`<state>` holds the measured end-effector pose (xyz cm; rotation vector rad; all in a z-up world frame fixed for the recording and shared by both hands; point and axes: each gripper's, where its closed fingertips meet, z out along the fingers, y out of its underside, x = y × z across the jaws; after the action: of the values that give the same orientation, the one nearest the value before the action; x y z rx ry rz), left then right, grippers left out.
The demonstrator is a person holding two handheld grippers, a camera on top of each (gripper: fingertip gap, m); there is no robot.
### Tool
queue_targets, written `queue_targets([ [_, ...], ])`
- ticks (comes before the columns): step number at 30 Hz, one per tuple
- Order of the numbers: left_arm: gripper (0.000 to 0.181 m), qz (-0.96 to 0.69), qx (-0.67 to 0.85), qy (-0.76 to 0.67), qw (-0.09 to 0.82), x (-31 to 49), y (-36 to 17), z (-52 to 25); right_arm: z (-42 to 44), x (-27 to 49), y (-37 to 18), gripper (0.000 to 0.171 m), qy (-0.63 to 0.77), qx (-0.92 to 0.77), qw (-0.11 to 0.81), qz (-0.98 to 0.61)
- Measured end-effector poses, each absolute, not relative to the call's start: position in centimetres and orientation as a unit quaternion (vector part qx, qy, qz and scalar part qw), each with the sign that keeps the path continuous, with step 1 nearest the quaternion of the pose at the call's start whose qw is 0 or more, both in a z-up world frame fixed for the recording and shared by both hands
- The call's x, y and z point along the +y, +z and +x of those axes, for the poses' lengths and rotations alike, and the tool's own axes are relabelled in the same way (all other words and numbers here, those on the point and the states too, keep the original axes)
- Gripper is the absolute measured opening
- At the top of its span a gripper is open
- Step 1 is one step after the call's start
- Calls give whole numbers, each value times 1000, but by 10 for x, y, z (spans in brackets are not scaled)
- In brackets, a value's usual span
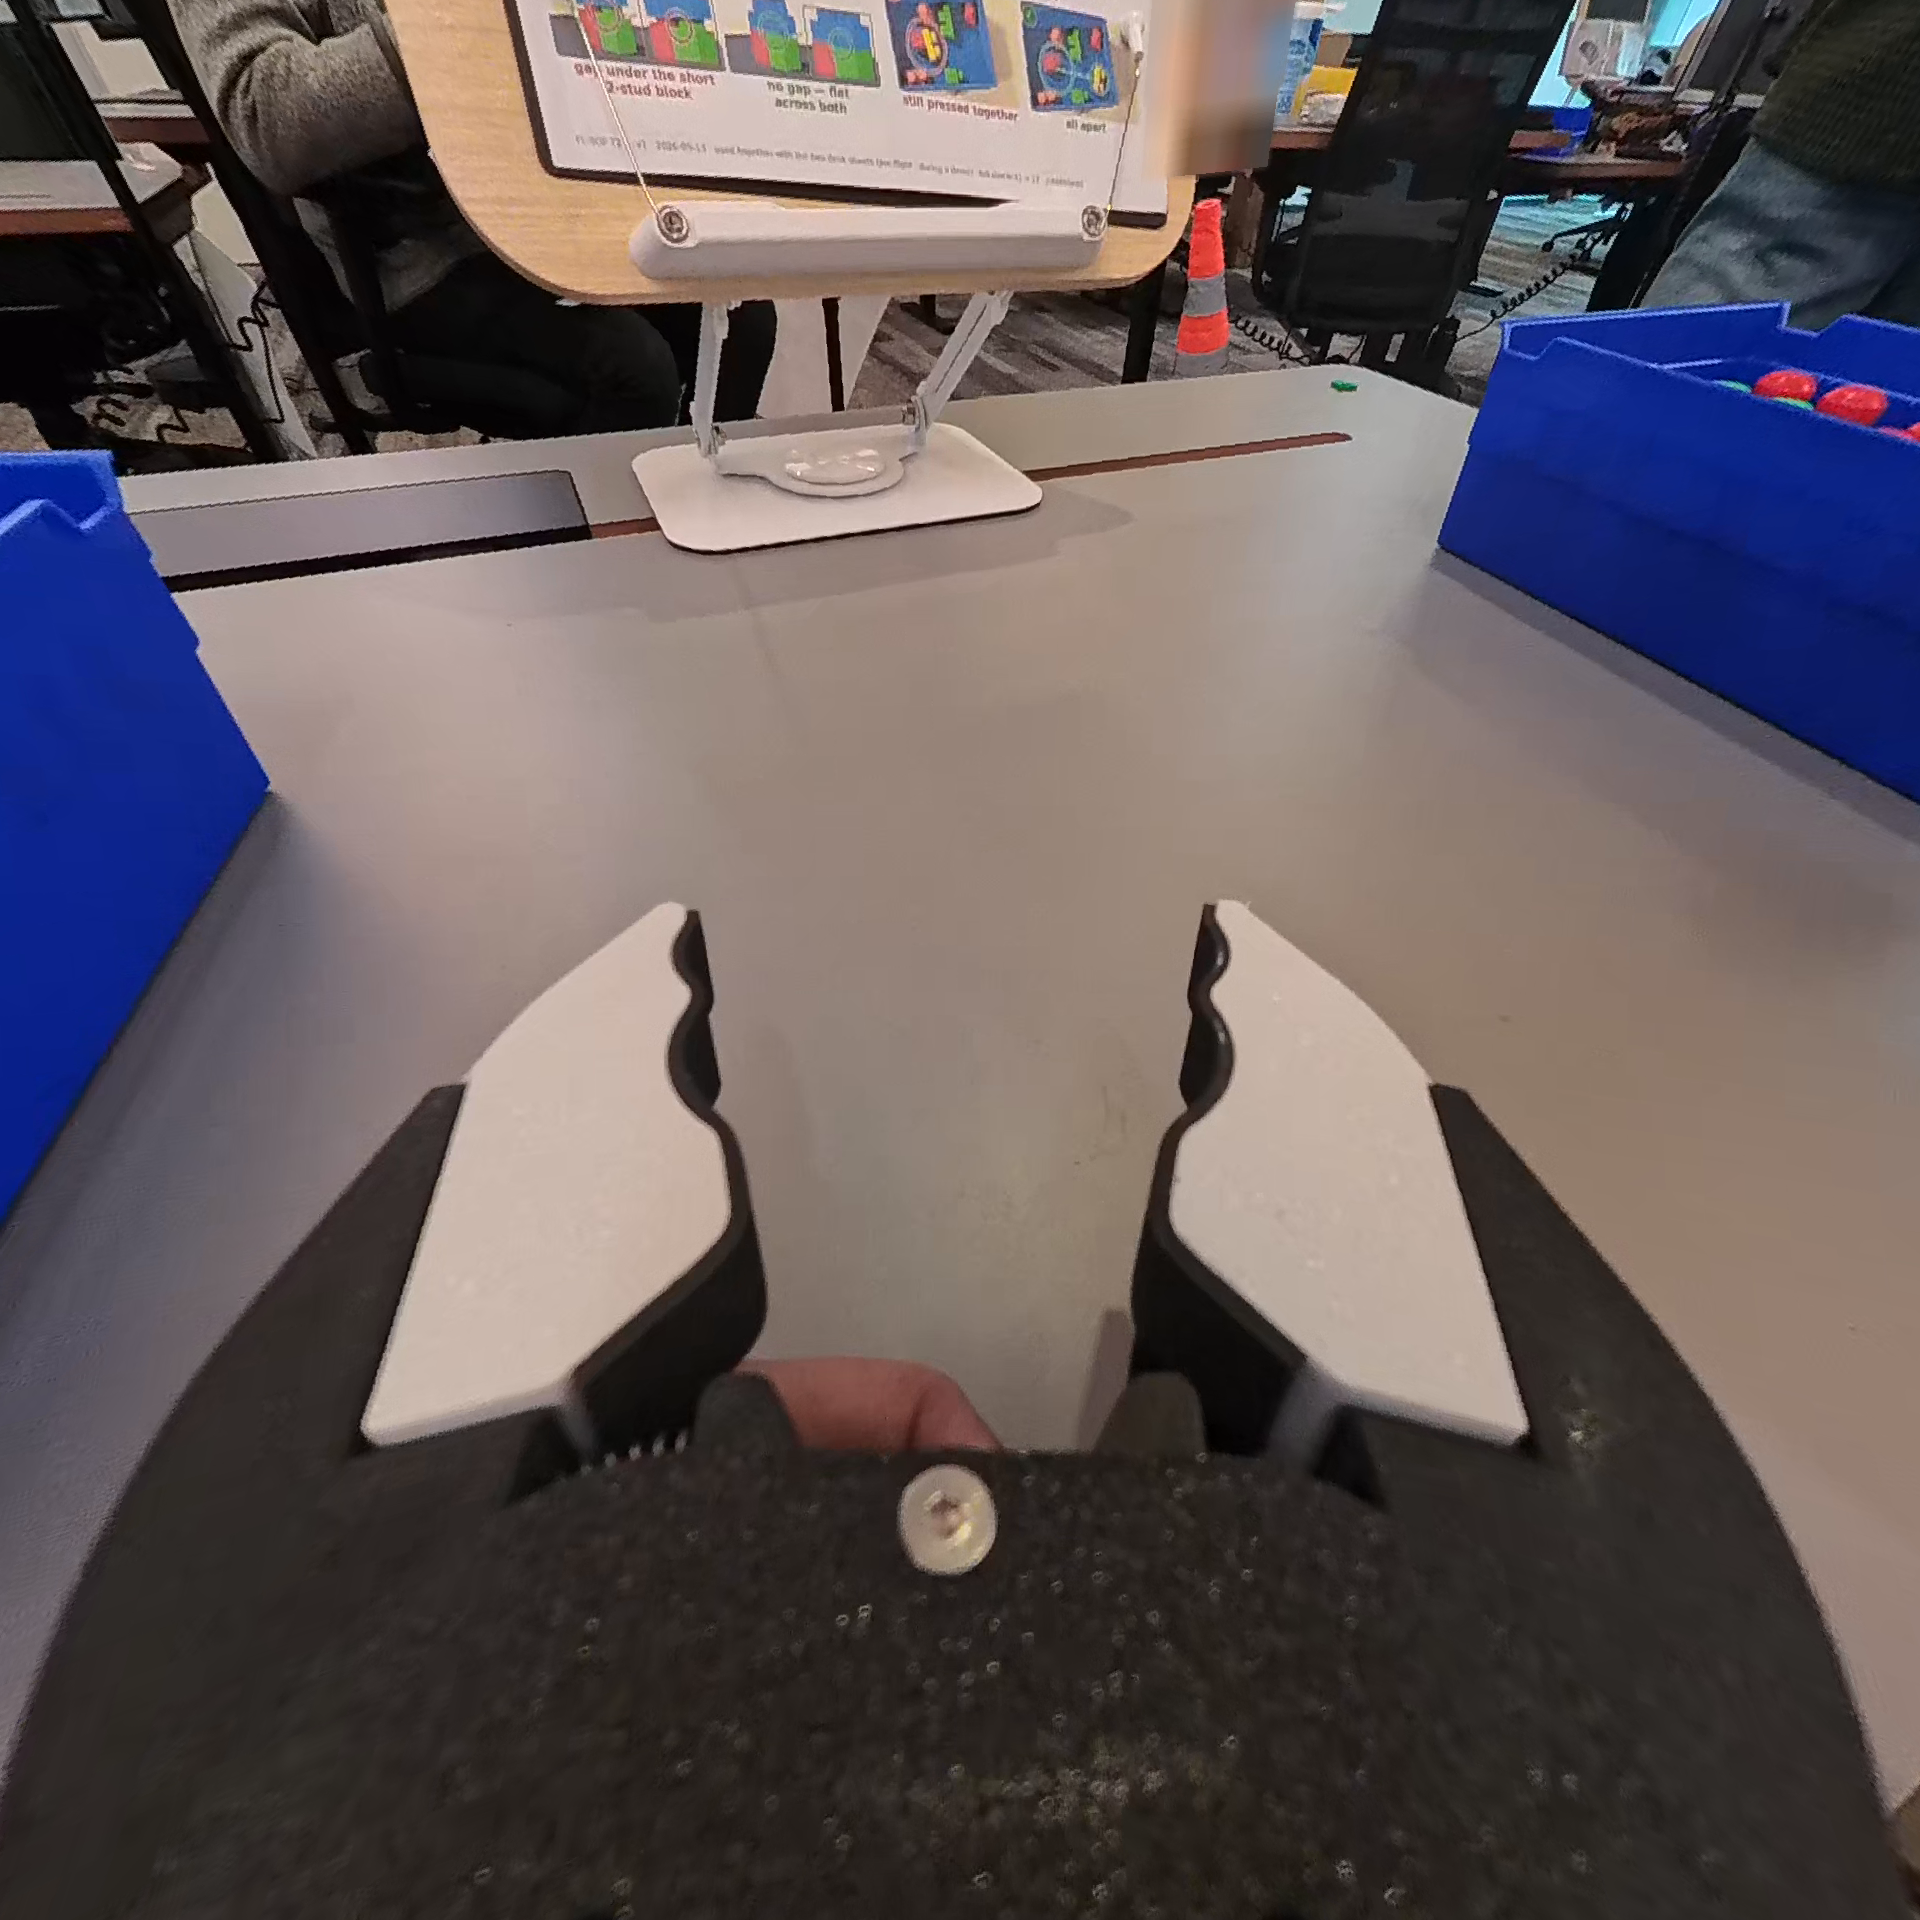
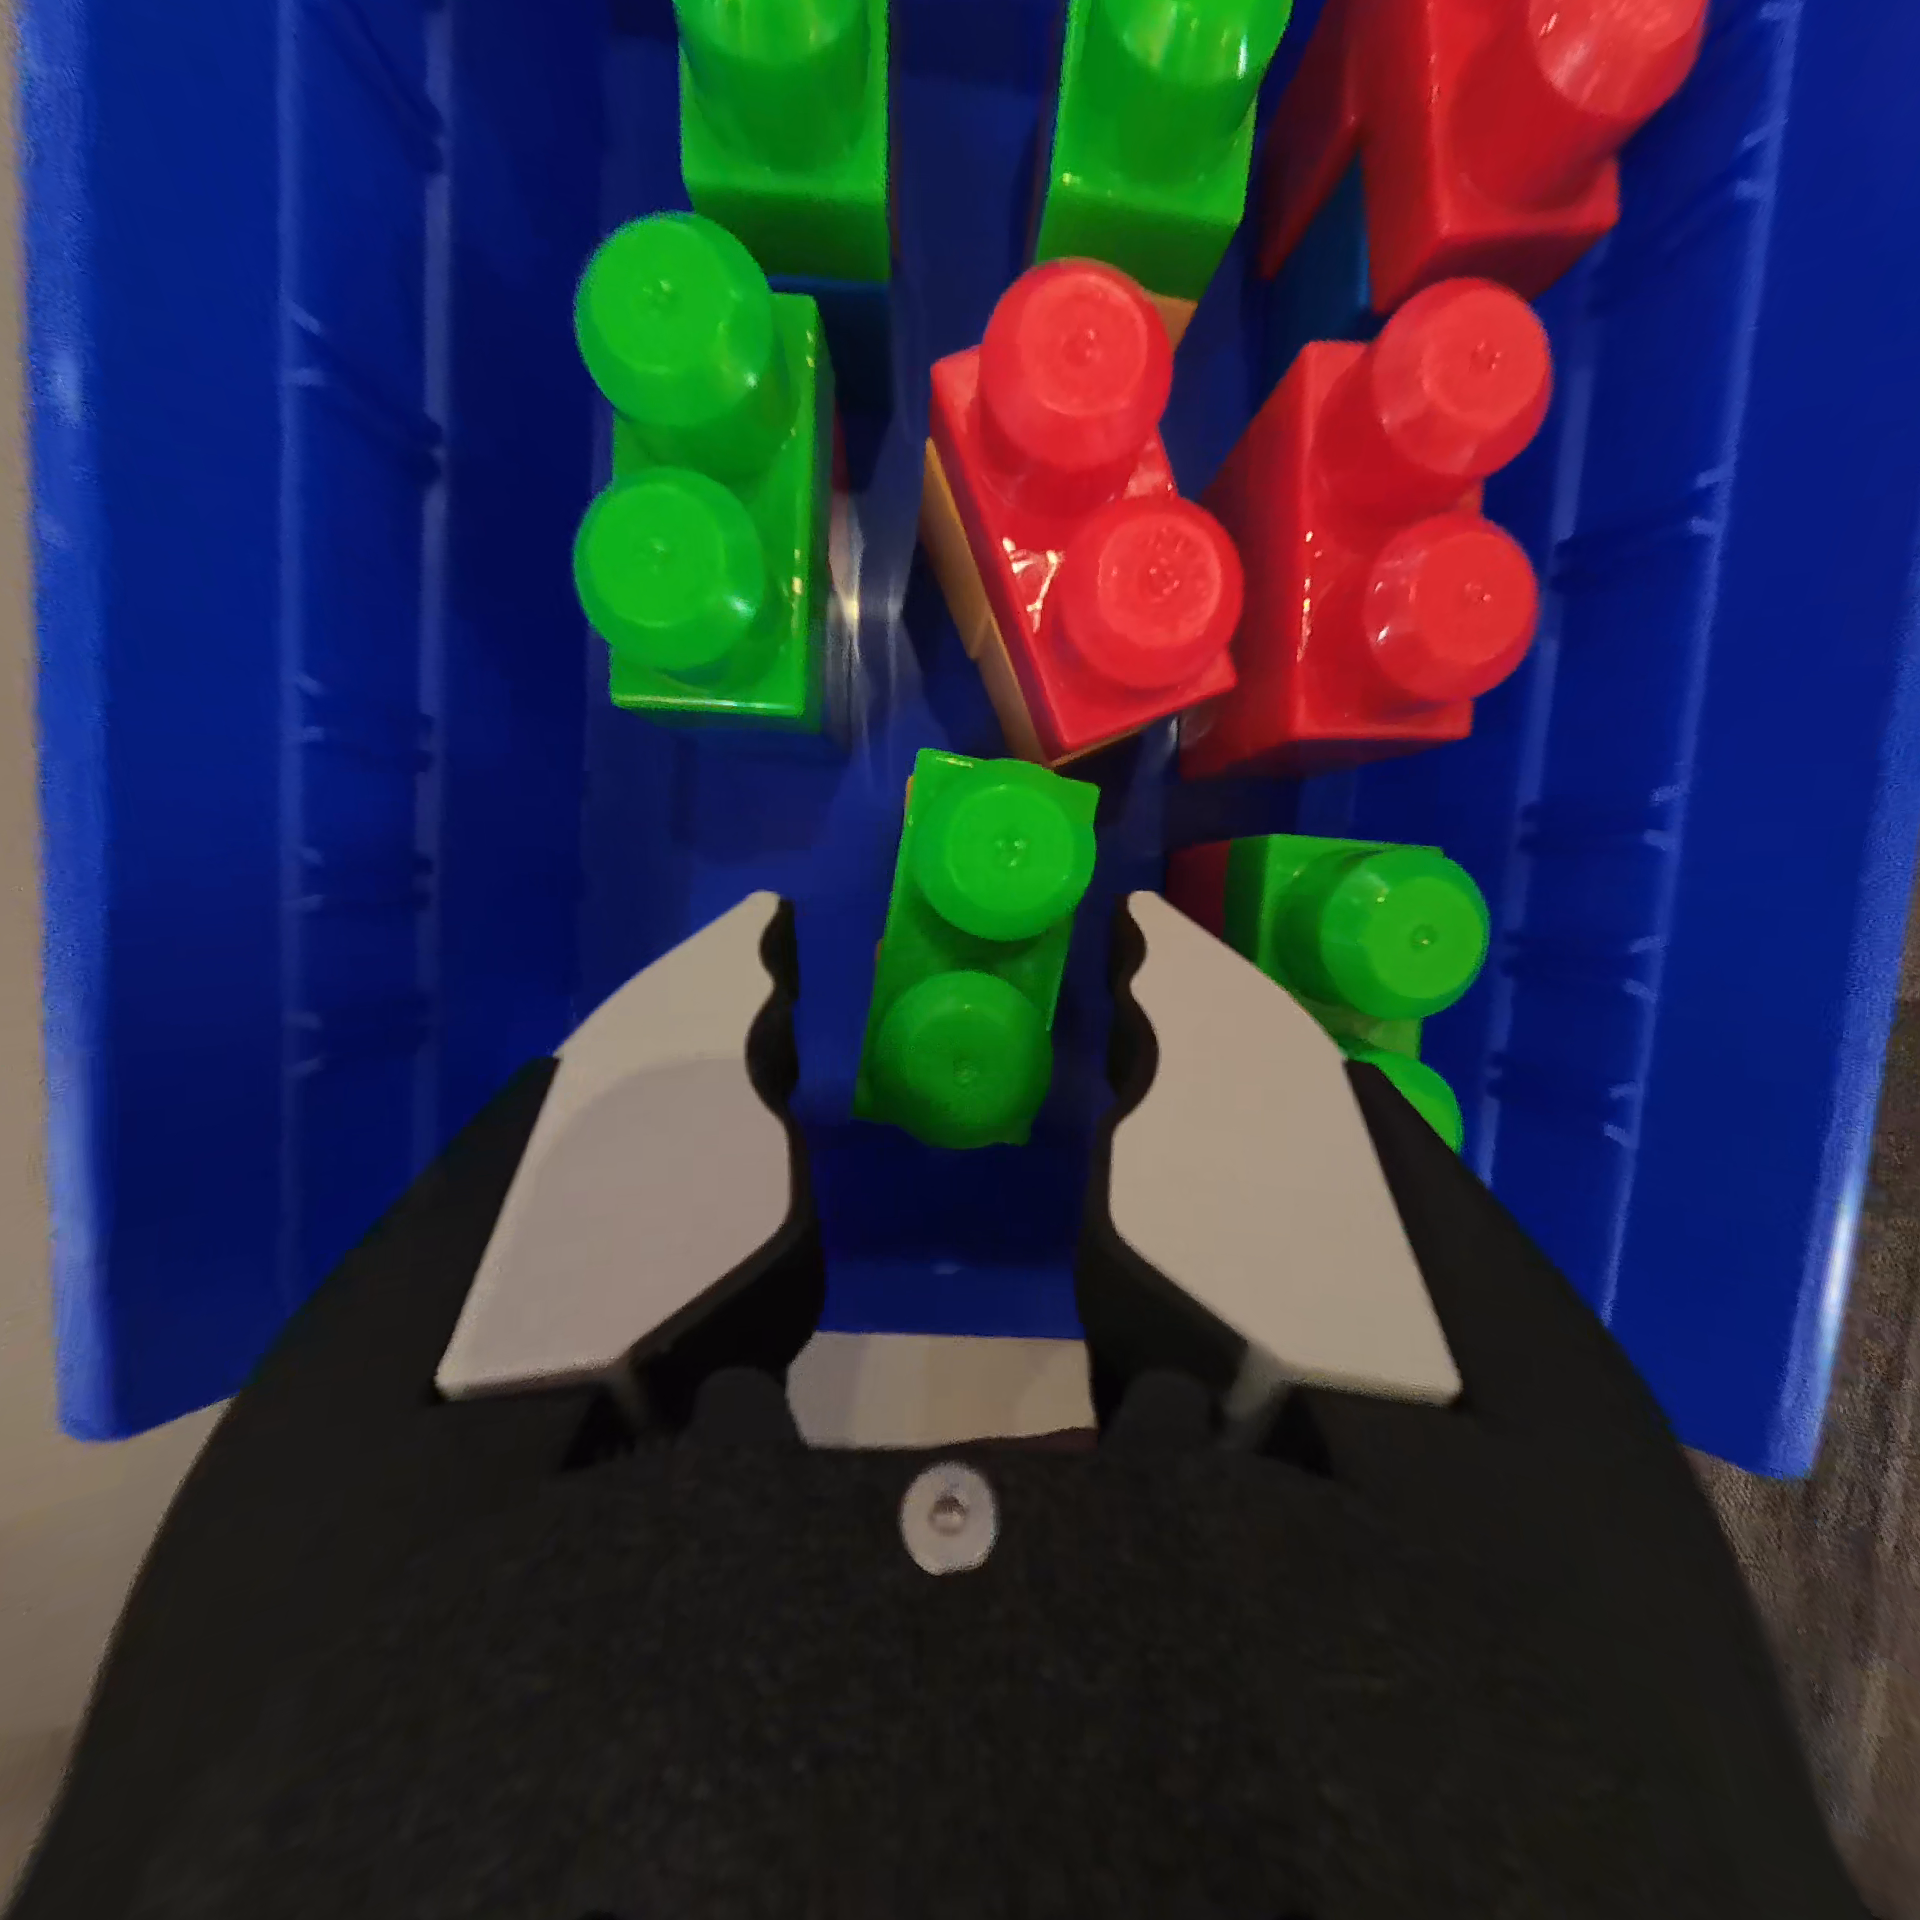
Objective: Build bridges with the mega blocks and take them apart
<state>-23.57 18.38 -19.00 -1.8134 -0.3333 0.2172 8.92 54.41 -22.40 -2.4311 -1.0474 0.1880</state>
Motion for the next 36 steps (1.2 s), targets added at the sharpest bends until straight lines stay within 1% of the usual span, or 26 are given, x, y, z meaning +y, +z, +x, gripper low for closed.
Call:
queue_targets([
  [2,88,-782,-144,94,599,184,-190,-236,87,542,-208,64,67,-385,268,-881],
  [3,88,-781,-144,96,600,183,-189,-236,86,541,-194,64,64,-387,292,-873],
  [5,88,-779,-147,102,601,182,-188,-238,78,534,-158,65,61,-388,359,-846],
  [8,87,-775,-153,115,602,180,-187,-242,46,504,-103,69,105,-395,476,-779],
  [10,87,-775,-159,122,600,180,-187,-245,21,476,-86,70,140,-403,529,-734],
  [12,87,-772,-166,132,599,178,-185,-249,-8,444,-83,73,195,-409,557,-696],
  [15,86,-766,-176,153,599,174,-179,-255,-47,396,-98,75,274,-416,570,-654],
  [17,86,-758,-189,162,603,169,-174,-258,-65,373,-117,75,307,-416,564,-644],
  [21,83,-738,-204,170,620,160,-164,-258,-80,340,-152,78,365,-387,553,-641],
  [22,83,-741,-197,183,615,159,-164,-259,-79,334,-160,80,366,-385,554,-641],
  [25,83,-739,-191,204,613,153,-163,-260,-78,322,-174,78,343,-412,549,-641],
  [36,82,-755,-188,192,598,158,-180,-254,-74,331,-186,79,335,-414,525,-664],
])
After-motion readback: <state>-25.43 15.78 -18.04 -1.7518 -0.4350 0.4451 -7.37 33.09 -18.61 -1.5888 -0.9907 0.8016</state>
